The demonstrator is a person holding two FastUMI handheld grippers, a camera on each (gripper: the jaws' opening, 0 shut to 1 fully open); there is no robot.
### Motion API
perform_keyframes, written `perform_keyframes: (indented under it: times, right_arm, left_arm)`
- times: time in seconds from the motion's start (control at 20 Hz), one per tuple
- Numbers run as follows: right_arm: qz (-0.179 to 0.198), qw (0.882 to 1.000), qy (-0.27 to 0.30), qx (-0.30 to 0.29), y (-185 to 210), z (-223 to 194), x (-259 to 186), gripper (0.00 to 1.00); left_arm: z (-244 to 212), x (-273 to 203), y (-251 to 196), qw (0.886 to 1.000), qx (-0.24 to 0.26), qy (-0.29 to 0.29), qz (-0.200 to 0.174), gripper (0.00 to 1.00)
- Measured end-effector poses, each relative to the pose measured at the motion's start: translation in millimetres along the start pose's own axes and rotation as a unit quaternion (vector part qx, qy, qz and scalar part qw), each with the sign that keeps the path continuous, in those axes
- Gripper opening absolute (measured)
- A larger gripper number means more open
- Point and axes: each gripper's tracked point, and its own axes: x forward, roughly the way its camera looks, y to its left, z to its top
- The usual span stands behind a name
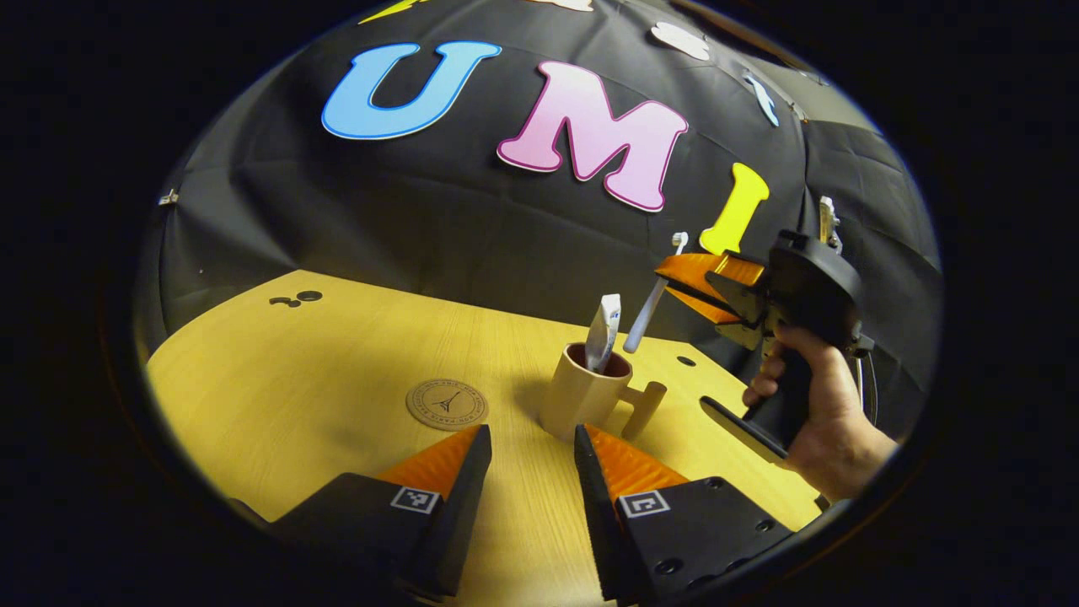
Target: Put the toothbrush and toothpaste on the desktop into the cup, then pick up the cup and place it on the coaster on the desktop.
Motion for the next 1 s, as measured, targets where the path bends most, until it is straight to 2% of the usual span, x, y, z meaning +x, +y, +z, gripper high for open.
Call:
perform_keyframes:
  times: [0.7, 1.0]
  right_arm:
    - [-0.033, 0.996, 0.045, -0.068, -21.0, -61.5, 4.5, 0.09]
    - [-0.035, 0.994, 0.071, -0.069, -26.4, -74.1, -2.1, 0.12]
  left_arm:
    - [-14.1, 0.1, 9.0, 1.000, -0.017, 0.017, -0.003, 0.63]
    - [-17.7, 2.6, 12.8, 1.000, -0.018, 0.024, -0.002, 0.63]
